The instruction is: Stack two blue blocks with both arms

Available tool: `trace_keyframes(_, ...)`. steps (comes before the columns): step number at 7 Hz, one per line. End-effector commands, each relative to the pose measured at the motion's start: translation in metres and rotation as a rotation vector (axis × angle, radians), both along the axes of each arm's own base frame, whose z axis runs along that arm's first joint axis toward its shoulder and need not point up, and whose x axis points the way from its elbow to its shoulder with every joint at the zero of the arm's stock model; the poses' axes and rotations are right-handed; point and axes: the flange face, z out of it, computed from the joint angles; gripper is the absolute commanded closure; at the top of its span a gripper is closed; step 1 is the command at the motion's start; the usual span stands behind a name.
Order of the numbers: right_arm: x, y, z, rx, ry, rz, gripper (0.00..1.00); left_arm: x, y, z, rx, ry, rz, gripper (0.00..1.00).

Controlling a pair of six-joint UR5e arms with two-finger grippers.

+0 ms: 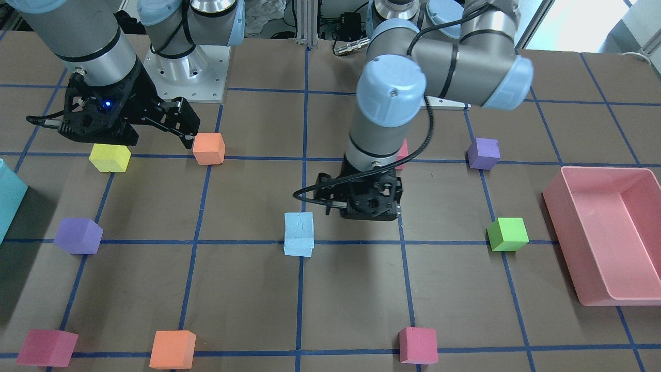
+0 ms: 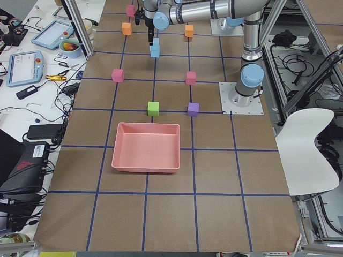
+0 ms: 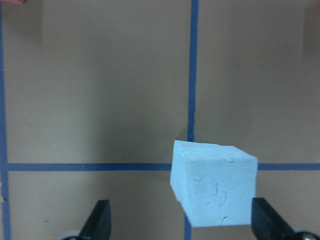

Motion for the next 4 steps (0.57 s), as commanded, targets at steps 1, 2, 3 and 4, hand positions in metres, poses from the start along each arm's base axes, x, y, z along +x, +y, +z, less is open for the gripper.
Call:
trace_keyframes(1,0.0,0.0,0.0,0.0,0.0,0.0,0.0,0.087,0.019,0.064,0.016,-0.047,-0.062,0.0)
trace_keyframes(2,0.0,0.0,0.0,0.0,-0.001,0.0,0.0,0.096,0.042,0.097,-0.008,-0.109,-0.056,0.0)
trace_keyframes(3,0.0,0.0,0.0,0.0,-0.003,0.0,0.0,0.095,0.059,0.119,-0.025,-0.101,-0.057,0.0)
trace_keyframes(4,0.0,0.0,0.0,0.0,-0.001,0.0,0.0,0.106,0.061,0.13,-0.045,-0.101,-0.036,0.0)
